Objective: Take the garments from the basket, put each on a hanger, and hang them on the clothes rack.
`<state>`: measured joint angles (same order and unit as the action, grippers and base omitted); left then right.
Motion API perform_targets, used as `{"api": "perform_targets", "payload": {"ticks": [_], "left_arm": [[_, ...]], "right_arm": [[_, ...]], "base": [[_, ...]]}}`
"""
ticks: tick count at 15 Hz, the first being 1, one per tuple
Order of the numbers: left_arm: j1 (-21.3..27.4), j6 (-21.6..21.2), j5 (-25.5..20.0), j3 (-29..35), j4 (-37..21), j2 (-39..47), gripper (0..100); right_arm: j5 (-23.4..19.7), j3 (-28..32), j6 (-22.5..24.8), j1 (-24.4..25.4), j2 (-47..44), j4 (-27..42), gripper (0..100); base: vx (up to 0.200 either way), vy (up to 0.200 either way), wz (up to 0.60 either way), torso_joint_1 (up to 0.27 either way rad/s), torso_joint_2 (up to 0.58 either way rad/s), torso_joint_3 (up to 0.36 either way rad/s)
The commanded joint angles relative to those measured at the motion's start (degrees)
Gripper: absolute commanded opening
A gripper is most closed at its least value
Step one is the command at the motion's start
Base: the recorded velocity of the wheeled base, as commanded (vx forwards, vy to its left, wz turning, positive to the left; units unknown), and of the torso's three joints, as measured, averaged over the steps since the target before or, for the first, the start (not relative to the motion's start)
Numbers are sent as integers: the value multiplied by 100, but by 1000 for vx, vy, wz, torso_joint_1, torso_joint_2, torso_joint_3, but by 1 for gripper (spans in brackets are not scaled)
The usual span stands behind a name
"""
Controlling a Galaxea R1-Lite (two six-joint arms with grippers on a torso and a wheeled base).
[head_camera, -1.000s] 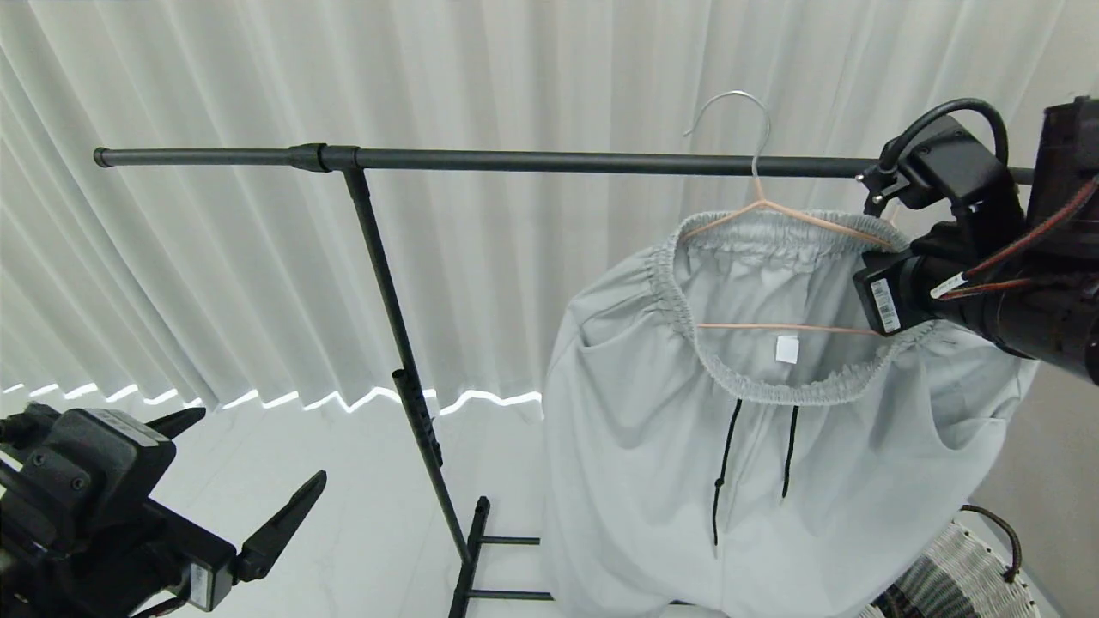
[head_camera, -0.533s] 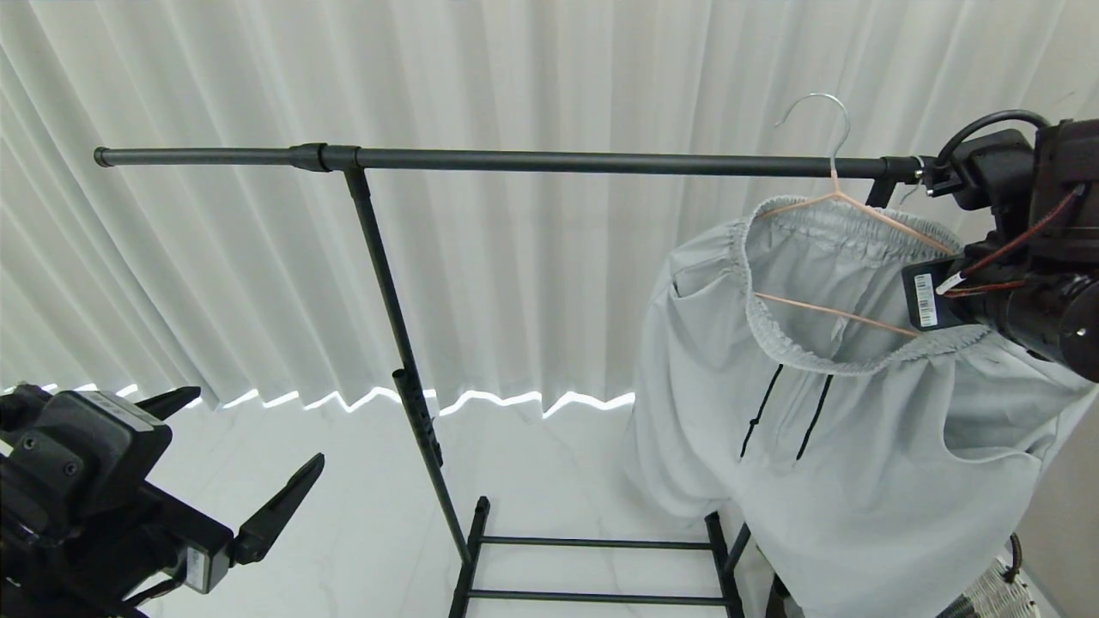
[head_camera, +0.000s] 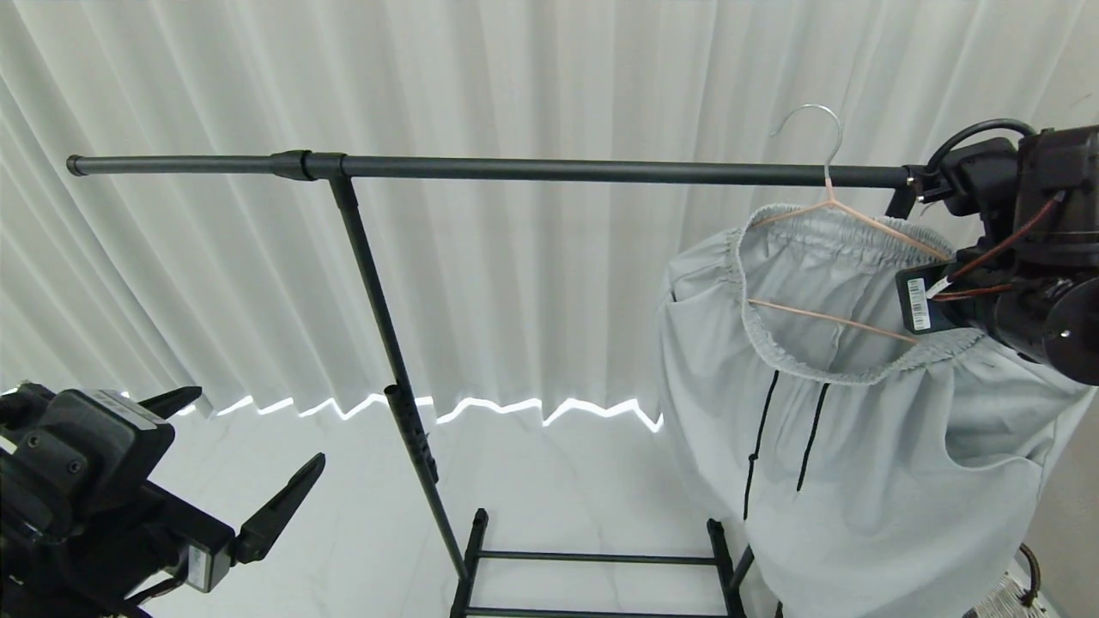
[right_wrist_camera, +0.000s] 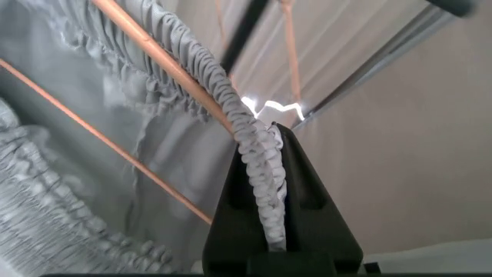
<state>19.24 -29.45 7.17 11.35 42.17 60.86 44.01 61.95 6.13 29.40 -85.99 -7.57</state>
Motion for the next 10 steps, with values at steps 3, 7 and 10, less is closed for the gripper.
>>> {"api": "perform_targets", "payload": {"ticks": [3, 7, 10], "left_arm": [[45, -61, -22, -19, 11, 5, 100], [142, -184, 4, -28, 11, 40, 100], [142, -192, 21, -28, 11, 23, 100]], "right_arm": [[3, -17, -103, 13, -137, 1, 0], [3, 19, -139, 13, -339, -34, 0], [196, 1, -411, 13, -524, -25, 0]], "base": [[133, 0, 0, 6, 2, 0], [0, 0, 0, 0, 0, 0], [0, 0, 0, 0, 0, 0]]}}
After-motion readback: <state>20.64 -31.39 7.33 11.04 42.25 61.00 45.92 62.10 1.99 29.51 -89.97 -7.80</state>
